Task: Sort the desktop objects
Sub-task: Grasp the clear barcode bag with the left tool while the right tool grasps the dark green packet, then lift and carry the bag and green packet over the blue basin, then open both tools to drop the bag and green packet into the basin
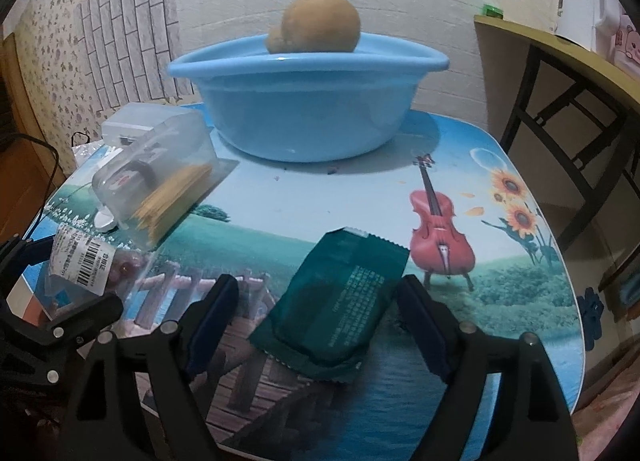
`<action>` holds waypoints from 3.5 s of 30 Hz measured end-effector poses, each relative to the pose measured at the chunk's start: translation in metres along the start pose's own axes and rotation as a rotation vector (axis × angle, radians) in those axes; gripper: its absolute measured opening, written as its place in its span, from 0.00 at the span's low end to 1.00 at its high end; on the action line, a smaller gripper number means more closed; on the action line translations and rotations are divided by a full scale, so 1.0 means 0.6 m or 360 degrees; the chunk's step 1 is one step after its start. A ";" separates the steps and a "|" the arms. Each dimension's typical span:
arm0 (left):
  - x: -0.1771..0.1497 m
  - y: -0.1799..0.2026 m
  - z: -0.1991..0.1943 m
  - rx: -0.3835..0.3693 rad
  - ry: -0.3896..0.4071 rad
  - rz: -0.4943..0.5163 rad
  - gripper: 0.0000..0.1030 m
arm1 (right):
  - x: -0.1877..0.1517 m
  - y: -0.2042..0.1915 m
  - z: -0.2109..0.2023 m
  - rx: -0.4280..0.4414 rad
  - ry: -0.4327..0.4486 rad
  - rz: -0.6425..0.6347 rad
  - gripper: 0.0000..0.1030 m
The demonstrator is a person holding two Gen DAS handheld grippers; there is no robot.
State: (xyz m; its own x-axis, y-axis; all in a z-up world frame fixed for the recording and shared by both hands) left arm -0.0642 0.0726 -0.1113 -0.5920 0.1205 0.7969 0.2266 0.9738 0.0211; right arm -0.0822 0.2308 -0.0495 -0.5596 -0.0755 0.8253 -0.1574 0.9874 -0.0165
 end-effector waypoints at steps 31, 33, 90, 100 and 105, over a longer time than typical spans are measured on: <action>0.004 0.010 0.000 -0.0059 0.0061 0.0010 0.85 | 0.002 0.006 0.004 0.0022 0.0047 -0.0007 0.75; 0.005 0.016 -0.005 -0.0088 0.0082 0.0029 0.68 | 0.003 0.004 0.002 0.0036 0.0056 -0.0011 0.61; 0.325 -0.006 -0.030 -0.0188 0.0660 -0.0070 0.27 | 0.263 0.042 -0.005 0.0261 0.0471 -0.0019 0.41; 0.356 0.035 0.046 -0.0277 0.0588 0.0000 0.28 | 0.284 0.070 0.048 0.0256 0.0413 0.0022 0.41; 0.345 0.042 0.077 -0.0299 0.0515 0.0008 0.34 | 0.280 0.069 0.070 0.0242 0.0362 0.0018 0.44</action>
State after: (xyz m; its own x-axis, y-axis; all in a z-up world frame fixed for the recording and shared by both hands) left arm -0.2170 0.1310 0.0264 -0.3223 0.0288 0.9462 0.3845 0.9173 0.1031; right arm -0.2172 0.2531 0.0649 -0.3679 -0.0144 0.9298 -0.2819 0.9545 -0.0967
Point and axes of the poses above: each gripper's, at about its wrist camera, not at the fingertips, and z roughly the way its jaws point, y to its right, x to its top, the point moved 3 cm from there along z, roughly the way its jaws point, and after that the axes turned 12 degrees about y, right-handed, at the moved point
